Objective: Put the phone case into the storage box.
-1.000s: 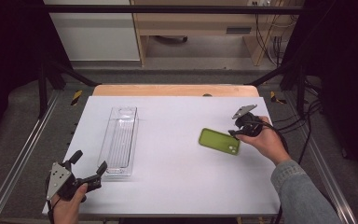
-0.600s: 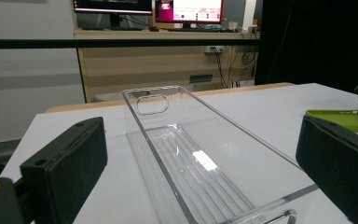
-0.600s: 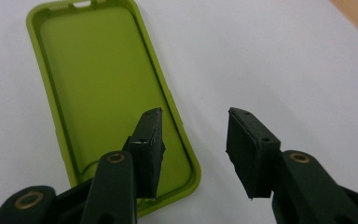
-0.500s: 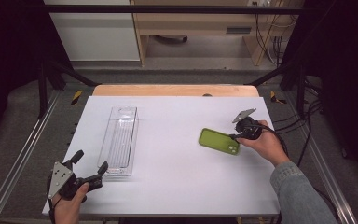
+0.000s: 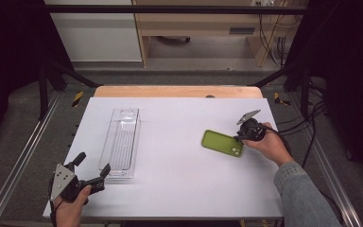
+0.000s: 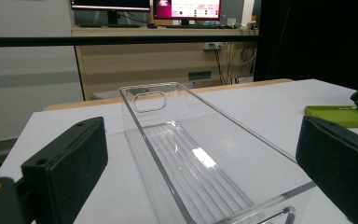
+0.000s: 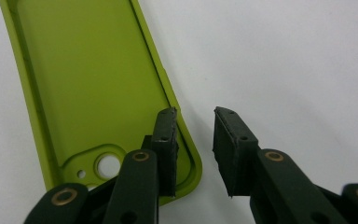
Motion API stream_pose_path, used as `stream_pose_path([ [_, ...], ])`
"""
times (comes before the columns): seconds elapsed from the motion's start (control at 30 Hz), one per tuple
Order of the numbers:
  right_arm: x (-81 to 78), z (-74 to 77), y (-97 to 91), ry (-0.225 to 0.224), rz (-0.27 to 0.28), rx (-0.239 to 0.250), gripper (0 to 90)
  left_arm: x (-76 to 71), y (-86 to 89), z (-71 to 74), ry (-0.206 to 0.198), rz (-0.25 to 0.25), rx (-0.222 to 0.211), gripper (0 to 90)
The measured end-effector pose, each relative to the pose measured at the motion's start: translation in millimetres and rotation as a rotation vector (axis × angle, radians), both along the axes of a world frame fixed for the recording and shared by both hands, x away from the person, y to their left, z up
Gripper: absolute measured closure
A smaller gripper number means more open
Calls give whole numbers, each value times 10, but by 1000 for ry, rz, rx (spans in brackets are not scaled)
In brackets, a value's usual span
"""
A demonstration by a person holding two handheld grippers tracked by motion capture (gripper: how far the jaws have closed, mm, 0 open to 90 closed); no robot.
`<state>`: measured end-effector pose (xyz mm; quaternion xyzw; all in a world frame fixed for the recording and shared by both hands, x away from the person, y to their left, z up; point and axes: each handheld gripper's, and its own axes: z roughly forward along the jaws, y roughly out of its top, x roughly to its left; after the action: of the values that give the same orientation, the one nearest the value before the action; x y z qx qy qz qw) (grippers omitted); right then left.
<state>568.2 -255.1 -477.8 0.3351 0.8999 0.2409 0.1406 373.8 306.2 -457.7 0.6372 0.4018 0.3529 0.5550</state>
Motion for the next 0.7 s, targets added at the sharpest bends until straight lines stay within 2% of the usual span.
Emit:
stream_pose_path([
  [0.3, 9, -27, 5, 16, 9, -4, 716, -3, -10, -1, 4, -6, 8, 18],
  [0.6, 15, -29, -12, 37, 18, 15, 706, 1, -18, -3, 5, -12, 12, 19],
  [0.7, 22, -32, -23, 53, 21, 31, 745, 2, -20, -3, 5, -16, 12, 20],
])
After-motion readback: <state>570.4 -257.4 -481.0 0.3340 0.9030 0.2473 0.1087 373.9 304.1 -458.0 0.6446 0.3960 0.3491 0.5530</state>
